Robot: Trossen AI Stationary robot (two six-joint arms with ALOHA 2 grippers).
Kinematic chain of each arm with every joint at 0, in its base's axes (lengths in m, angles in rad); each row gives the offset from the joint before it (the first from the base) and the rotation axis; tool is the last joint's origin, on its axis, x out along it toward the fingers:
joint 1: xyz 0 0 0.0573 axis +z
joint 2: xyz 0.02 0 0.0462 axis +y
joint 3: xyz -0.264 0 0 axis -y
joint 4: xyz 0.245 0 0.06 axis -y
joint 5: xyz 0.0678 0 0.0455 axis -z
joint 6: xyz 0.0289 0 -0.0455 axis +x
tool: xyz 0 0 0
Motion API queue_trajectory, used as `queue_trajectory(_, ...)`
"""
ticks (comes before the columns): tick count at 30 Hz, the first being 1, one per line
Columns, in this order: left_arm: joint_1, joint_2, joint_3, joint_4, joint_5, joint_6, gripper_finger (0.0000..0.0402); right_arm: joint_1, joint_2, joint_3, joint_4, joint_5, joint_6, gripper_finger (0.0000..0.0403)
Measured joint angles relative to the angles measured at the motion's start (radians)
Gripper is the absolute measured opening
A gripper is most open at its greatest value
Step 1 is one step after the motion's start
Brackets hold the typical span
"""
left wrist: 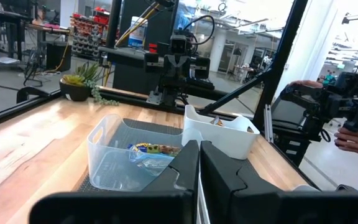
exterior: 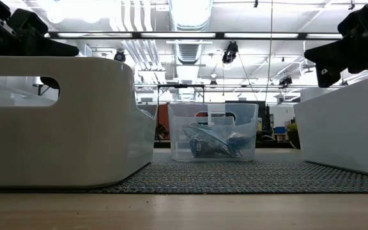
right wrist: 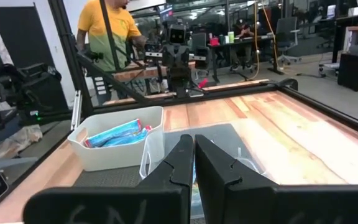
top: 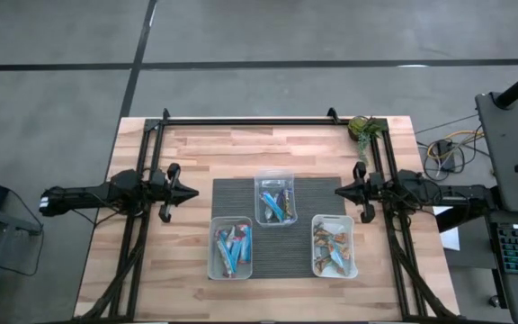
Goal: Pick and place Granola Bars by type
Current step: Return to Home Position
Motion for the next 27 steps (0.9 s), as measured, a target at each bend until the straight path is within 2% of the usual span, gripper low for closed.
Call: queue_trajectory(27,0.0,0.0,0.0,0.0,0.0,0.0,0.0,0.0,0.002,0.0,0.0,0.001,0.003,0.0009)
